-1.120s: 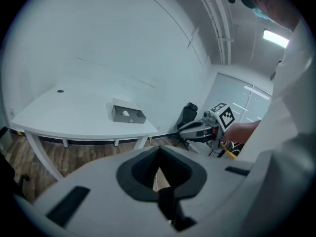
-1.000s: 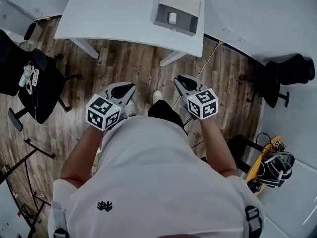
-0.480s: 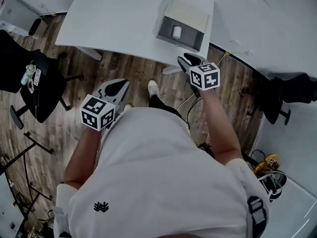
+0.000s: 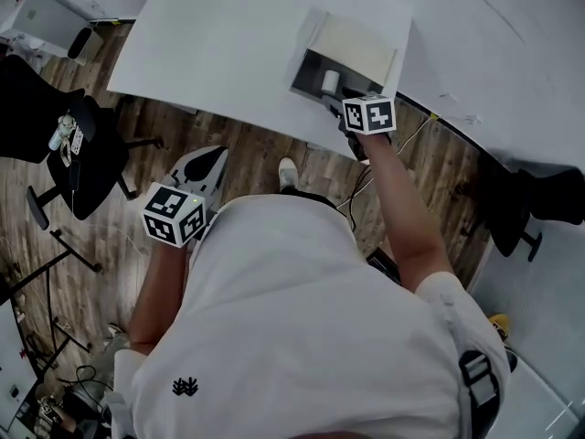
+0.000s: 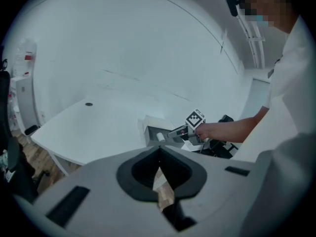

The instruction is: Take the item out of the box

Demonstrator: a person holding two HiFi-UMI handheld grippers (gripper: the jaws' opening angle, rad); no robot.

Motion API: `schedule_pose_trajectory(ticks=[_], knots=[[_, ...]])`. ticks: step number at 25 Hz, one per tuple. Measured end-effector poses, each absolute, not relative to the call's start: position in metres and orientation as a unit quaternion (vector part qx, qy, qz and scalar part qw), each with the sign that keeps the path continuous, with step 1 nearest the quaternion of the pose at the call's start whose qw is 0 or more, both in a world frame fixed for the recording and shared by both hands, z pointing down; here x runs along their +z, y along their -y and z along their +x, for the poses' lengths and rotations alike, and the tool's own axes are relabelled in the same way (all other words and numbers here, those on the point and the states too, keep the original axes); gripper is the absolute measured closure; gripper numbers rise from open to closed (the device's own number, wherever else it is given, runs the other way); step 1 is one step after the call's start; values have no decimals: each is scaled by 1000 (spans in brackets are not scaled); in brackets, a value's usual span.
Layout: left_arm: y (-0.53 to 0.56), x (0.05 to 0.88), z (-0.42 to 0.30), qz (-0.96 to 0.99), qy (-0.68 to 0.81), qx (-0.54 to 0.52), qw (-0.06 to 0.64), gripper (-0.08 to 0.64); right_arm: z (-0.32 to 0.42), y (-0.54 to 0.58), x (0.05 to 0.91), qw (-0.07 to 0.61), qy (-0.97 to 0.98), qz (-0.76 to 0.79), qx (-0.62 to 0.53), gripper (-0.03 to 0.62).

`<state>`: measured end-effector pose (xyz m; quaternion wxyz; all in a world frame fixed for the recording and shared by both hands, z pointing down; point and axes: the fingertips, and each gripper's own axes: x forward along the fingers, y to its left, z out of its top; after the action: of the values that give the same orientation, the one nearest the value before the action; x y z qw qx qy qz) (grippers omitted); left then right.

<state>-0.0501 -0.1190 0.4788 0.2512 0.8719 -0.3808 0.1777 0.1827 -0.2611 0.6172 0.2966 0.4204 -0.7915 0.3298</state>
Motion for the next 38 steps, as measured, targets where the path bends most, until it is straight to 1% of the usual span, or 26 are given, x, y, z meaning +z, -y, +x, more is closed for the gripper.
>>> schedule_pose_trajectory(ticks=[7, 12, 18, 19, 21, 22, 30, 38], knots=[[133, 479, -51, 852, 420, 180, 258, 554, 191, 293, 651, 328, 771, 413, 358, 339], [137, 481, -53, 842, 434, 183, 265, 554, 188, 307, 671, 339, 756, 409, 382, 333], [138, 480, -59, 836, 440, 187, 270, 554, 184, 321, 684, 361, 751, 405, 378, 334], [137, 479, -61, 834, 443, 187, 270, 554, 184, 321, 685, 367, 750, 404, 375, 340], [136, 479, -65, 831, 448, 188, 271, 554, 185, 321, 688, 376, 748, 404, 368, 387], [135, 479, -67, 829, 451, 188, 272, 554, 186, 320, 690, 378, 748, 403, 367, 400], [126, 478, -75, 827, 458, 182, 271, 554, 190, 316, 691, 385, 754, 399, 352, 410], [117, 476, -78, 839, 443, 175, 262, 554, 189, 306, 667, 363, 767, 414, 331, 413]])
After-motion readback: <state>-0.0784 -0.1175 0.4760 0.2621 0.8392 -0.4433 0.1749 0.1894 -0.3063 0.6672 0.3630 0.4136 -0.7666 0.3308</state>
